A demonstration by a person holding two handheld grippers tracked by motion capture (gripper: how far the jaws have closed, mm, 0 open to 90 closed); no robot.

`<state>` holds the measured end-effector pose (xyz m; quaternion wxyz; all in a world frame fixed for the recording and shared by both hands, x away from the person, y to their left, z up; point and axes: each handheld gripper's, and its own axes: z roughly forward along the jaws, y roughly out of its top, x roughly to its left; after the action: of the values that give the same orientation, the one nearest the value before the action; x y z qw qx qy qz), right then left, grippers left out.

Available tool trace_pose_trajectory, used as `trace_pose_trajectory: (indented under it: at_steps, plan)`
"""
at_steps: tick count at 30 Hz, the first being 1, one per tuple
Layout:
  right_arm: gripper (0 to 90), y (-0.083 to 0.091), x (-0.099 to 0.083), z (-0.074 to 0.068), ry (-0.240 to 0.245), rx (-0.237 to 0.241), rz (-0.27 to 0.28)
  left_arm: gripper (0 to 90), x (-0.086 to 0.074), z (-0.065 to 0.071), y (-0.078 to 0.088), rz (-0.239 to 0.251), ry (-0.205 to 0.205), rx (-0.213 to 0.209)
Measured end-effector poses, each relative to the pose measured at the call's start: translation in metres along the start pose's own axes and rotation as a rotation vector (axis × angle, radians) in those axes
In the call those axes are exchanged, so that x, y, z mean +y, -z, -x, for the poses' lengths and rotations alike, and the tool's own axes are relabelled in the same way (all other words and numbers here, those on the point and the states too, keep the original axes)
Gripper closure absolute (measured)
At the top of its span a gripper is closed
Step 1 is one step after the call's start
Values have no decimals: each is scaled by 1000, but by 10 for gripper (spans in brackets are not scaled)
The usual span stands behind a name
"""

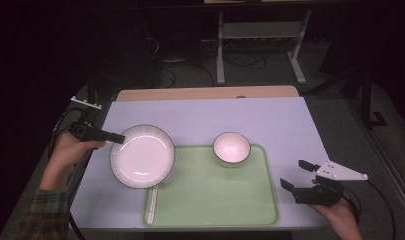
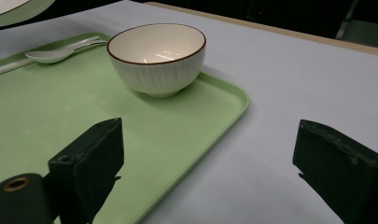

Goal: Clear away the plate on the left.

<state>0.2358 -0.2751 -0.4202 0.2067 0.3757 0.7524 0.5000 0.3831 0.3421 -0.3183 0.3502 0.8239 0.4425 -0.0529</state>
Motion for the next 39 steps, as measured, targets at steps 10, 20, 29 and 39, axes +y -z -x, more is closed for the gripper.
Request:
trace_pose_trajectory:
  at_steps: [10,20,29,39]
  plan:
    - [82,0,-1,1,-3,2,1,856,23,41,-49,-77,-108,-66]
    - [82,1,-1,2,-4,0,2,854,31,74,-97,-159,-179,-126]
    - [82,2,-1,2,-1,1,6,853,29,91,-136,-212,-206,-193]
    - [82,2,-2,2,-1,0,6,853,19,95,-160,-249,-211,-222]
